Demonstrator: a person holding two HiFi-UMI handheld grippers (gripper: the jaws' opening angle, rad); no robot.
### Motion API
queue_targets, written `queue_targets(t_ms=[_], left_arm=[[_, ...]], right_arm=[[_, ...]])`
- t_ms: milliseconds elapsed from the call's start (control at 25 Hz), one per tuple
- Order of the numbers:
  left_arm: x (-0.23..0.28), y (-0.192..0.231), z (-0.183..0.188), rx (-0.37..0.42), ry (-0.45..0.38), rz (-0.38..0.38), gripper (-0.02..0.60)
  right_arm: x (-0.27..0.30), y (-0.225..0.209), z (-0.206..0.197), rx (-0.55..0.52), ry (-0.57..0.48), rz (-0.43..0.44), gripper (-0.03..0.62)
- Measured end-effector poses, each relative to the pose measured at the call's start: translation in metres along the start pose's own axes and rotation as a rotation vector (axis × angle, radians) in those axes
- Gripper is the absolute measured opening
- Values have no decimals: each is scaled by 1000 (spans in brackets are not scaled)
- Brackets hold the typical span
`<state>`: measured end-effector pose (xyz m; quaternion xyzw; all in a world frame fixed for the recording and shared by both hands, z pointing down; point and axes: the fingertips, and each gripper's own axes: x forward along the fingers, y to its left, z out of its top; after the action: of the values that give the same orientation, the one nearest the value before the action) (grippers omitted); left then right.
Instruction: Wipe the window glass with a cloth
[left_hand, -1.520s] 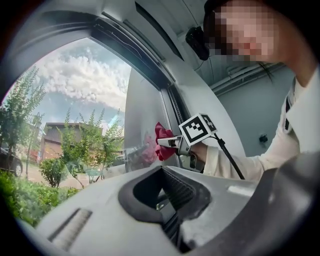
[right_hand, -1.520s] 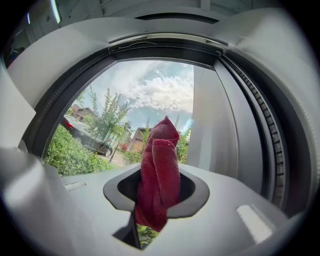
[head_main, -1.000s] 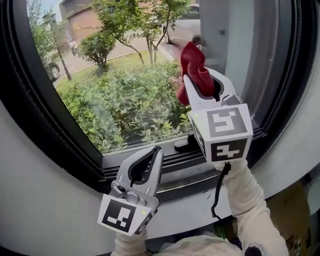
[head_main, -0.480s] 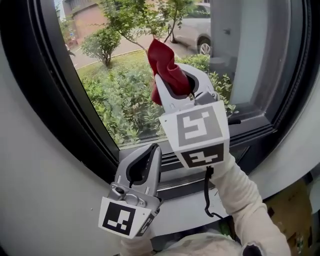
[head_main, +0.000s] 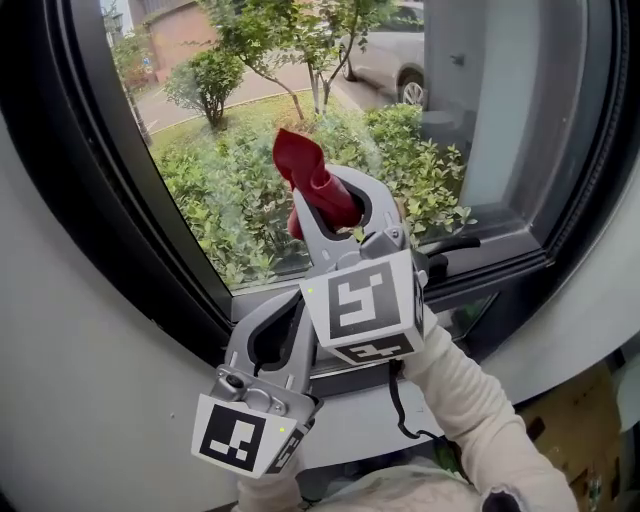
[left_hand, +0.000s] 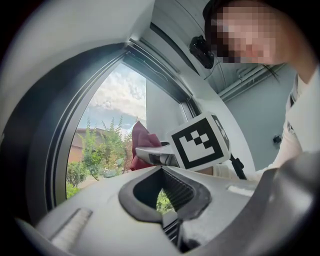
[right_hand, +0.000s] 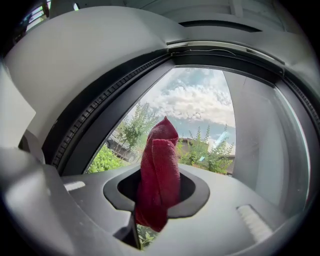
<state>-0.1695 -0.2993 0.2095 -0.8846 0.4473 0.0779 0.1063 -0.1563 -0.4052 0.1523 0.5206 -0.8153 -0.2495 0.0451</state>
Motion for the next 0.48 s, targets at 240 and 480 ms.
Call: queue_targets(t_ms=[240, 480], left_arm=[[15, -10, -8, 2, 13, -5, 0], [44, -24, -20, 10, 24, -22, 0]], right_arm=[[-4, -10, -13, -1, 0, 45, 130], [-8, -29, -28, -5, -12, 72, 130]])
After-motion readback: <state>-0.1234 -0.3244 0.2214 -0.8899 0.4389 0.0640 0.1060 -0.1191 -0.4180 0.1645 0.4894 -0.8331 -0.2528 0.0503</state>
